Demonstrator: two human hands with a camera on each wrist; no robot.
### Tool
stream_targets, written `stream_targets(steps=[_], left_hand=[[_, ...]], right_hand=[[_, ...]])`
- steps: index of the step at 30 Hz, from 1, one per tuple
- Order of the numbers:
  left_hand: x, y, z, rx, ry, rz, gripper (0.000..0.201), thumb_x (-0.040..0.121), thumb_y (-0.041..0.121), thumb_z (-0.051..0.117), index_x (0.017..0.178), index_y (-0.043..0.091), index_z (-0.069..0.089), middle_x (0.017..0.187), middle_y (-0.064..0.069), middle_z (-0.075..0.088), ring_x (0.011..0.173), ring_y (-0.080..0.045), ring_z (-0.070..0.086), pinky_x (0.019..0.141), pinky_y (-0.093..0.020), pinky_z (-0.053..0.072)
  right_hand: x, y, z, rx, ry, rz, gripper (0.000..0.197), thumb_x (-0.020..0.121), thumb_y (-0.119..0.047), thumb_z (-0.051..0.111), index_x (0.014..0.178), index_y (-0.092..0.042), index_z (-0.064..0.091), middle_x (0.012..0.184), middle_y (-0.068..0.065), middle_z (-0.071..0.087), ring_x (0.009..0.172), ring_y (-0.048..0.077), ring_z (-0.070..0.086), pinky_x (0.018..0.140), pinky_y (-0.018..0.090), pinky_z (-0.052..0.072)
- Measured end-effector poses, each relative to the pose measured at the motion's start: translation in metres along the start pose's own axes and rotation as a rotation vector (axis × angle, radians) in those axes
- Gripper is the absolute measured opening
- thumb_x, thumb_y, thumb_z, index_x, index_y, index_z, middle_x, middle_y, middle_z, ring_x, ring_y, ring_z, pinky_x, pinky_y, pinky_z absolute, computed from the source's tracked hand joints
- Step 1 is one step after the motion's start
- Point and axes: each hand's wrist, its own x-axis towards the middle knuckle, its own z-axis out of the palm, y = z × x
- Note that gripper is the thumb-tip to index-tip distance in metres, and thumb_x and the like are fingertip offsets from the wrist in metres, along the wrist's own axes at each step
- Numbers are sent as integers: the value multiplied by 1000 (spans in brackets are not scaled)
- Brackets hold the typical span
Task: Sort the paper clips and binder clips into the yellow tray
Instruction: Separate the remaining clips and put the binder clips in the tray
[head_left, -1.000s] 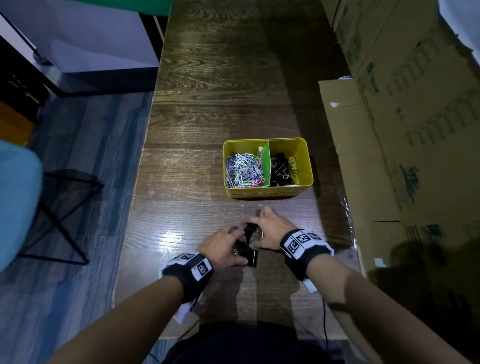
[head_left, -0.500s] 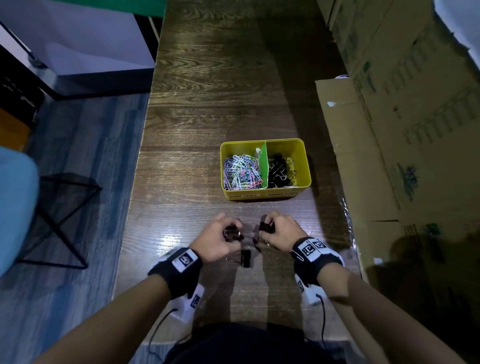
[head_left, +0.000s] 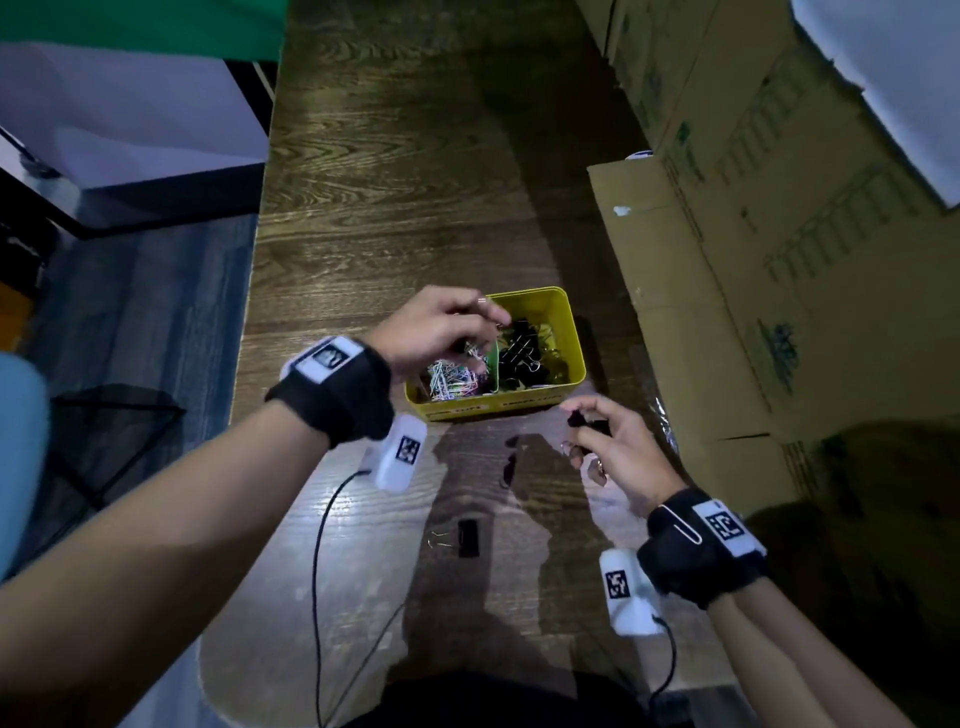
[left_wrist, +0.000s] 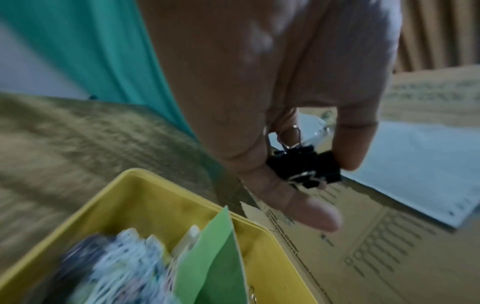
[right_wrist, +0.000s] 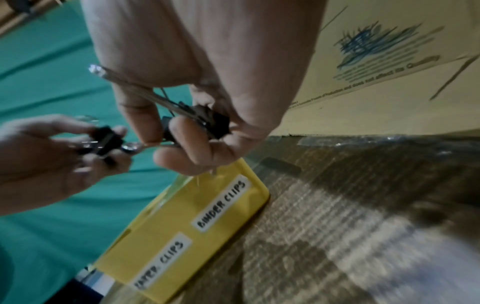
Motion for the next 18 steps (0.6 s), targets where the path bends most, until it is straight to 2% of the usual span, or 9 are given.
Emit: stream_targets(steps=[2,4,5,7,9,12,14,16,18], left_hand=[[23,15,13,269,-20,27,16,84,4,63,99,7,66,91,-4,64,76,-16,63,67,-29,57],[46,19,26,667,-38,116,17,81,13,67,98,14,68,96,-1,66,77,-14,64,69,-24,52],[56,19,33,863,-46,164,18,79,17,68,98,16,69,99,-2,65,82,-14,62,74,-22,47],[71,12,46,1089,-79,218,23,78,19,69,100,15,68,108,-6,59,97,-20,57,86,-28,44],[80,0,54,1185,-119,198,22,79,15,67,101,13,66,114,-9,50,103,-24,53,91,-34,44],[83,-15,55,1263,-170,142,27,78,11,66,104,16,64,119,-8,44,100,-27,55,87,-40,48],[80,-20,51,1293,-176,135,33,78,12,67,111,16,62,121,-8,44,101,-28,55,86,-42,48],[74,-26,45,1252,-139,202,33,79,12,64,112,14,62,119,-10,48,101,-29,55,87,-42,48],[63,-32,39,1160,-56,323,25,81,11,61,105,10,65,112,-12,53,98,-31,55,85,-43,47]], right_hand=[[-2,-9,-4,14,12,-68,31,84,-1,62,103,-25,64,99,0,63,56,17,54,43,26,31],[0,-16,-9,14,12,-109,27,85,-1,62,100,-24,66,82,3,62,55,20,49,42,25,30],[1,-19,-12,13,7,-111,23,86,-4,63,98,-23,66,75,8,58,55,23,44,42,25,28],[5,-26,-16,12,-5,-101,16,86,-13,66,98,-23,66,71,16,50,59,27,34,45,28,24],[11,-34,-21,-2,0,-89,13,85,-21,68,97,-27,65,72,17,51,57,26,34,46,30,24],[25,-47,-25,-48,77,-95,13,85,-23,68,96,-26,64,71,4,58,50,14,46,44,28,30],[41,-55,-27,-114,93,-96,15,83,-29,70,95,-32,62,78,-3,62,53,11,53,45,28,36],[59,-60,-27,-219,79,-85,20,80,-37,71,95,-37,59,87,-2,64,58,16,58,48,31,41],[77,-67,-23,-363,70,-86,26,79,-40,70,99,-38,55,100,1,65,62,16,58,56,33,48]])
